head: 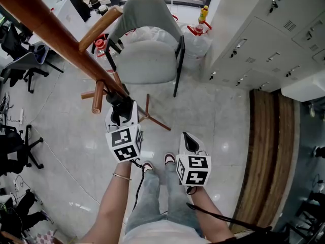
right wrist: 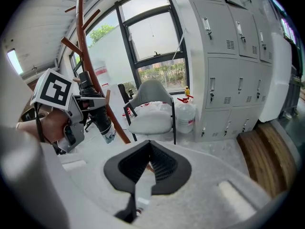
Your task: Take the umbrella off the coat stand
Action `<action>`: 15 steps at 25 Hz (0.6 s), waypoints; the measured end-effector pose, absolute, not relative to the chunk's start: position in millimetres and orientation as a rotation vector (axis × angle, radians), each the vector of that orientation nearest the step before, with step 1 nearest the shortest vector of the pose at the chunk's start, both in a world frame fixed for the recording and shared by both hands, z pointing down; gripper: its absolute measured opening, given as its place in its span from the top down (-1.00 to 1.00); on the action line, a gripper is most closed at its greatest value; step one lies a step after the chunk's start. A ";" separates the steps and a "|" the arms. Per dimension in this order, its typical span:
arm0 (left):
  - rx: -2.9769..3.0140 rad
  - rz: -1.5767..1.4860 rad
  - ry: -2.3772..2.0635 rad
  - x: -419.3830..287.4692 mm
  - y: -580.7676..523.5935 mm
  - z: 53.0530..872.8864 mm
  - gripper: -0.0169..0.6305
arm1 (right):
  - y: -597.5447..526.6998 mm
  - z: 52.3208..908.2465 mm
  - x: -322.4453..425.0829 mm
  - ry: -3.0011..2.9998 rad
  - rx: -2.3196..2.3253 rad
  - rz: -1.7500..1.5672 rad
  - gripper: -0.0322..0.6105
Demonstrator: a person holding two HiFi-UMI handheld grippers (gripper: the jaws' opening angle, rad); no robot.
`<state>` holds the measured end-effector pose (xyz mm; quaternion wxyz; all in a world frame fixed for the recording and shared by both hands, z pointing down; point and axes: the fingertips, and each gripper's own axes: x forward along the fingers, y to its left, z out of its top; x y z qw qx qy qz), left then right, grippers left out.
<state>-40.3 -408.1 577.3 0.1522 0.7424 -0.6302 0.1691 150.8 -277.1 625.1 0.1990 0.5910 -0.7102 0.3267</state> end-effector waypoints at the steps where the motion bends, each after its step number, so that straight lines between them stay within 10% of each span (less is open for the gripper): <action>1: 2.129 0.491 -1.807 -40.6 -407.5 576.9 0.27 | -276.4 624.7 151.4 -1.985 1.654 0.913 0.89; 15: 2.162 0.487 -1.790 -38.1 -396.3 567.9 0.30 | -269.0 617.0 152.8 -1.992 1.662 0.889 0.89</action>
